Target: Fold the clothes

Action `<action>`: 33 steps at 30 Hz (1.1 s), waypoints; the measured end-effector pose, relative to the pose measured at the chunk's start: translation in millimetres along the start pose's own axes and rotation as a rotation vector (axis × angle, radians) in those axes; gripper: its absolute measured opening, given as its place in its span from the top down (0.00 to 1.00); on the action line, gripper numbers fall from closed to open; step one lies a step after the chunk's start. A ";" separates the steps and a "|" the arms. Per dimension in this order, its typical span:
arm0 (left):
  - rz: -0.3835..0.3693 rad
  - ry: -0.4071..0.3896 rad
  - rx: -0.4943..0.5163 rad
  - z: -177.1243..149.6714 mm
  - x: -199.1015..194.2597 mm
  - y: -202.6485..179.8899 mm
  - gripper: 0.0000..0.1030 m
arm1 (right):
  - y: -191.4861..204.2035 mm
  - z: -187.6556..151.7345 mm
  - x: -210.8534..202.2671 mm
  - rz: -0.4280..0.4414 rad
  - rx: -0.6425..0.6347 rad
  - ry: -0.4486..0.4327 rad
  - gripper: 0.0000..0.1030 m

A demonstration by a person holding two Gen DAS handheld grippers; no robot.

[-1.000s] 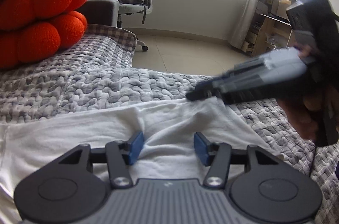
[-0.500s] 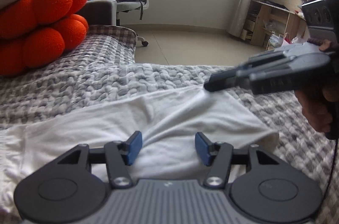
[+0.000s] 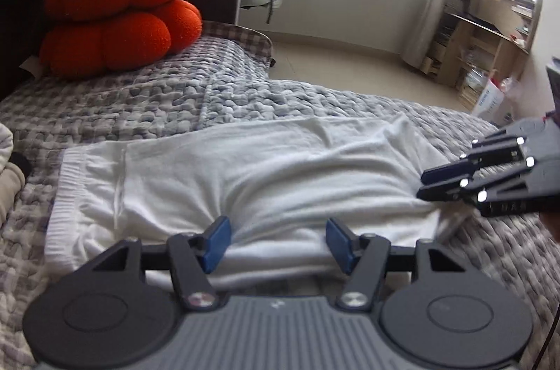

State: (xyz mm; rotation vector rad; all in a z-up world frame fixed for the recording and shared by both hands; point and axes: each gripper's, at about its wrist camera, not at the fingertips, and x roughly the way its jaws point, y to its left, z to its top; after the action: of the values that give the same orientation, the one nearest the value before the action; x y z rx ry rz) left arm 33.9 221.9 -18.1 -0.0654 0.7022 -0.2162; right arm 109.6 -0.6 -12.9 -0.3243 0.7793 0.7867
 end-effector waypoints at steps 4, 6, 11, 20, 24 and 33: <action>-0.024 -0.011 -0.072 -1.0 -3.7 16.8 0.40 | 0.2 20.8 -5.3 -0.043 0.007 -0.025 0.74; -0.025 -0.024 -0.080 -3.3 -5.0 19.9 0.40 | 2.2 33.7 -3.1 -0.037 0.022 -0.052 0.76; -0.032 -0.028 -0.086 -7.8 -2.8 22.9 0.40 | -2.4 54.9 45.7 -0.015 0.106 0.027 0.76; -0.064 -0.046 -0.101 -11.2 -6.8 28.2 0.40 | -1.7 84.2 62.4 -0.063 0.139 0.014 0.76; -0.085 -0.048 -0.115 -10.0 -9.1 30.9 0.40 | -10.9 88.9 47.4 -0.040 0.206 -0.056 0.73; -0.116 -0.045 -0.118 -7.8 -14.6 32.7 0.40 | 11.3 75.5 52.3 -0.090 0.113 0.023 0.72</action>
State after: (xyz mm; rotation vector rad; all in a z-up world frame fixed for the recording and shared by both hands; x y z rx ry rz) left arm 23.7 257.2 -19.1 -0.2233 0.6665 -0.2834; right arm 163.0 73.8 0.5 -0.2658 0.8222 0.6529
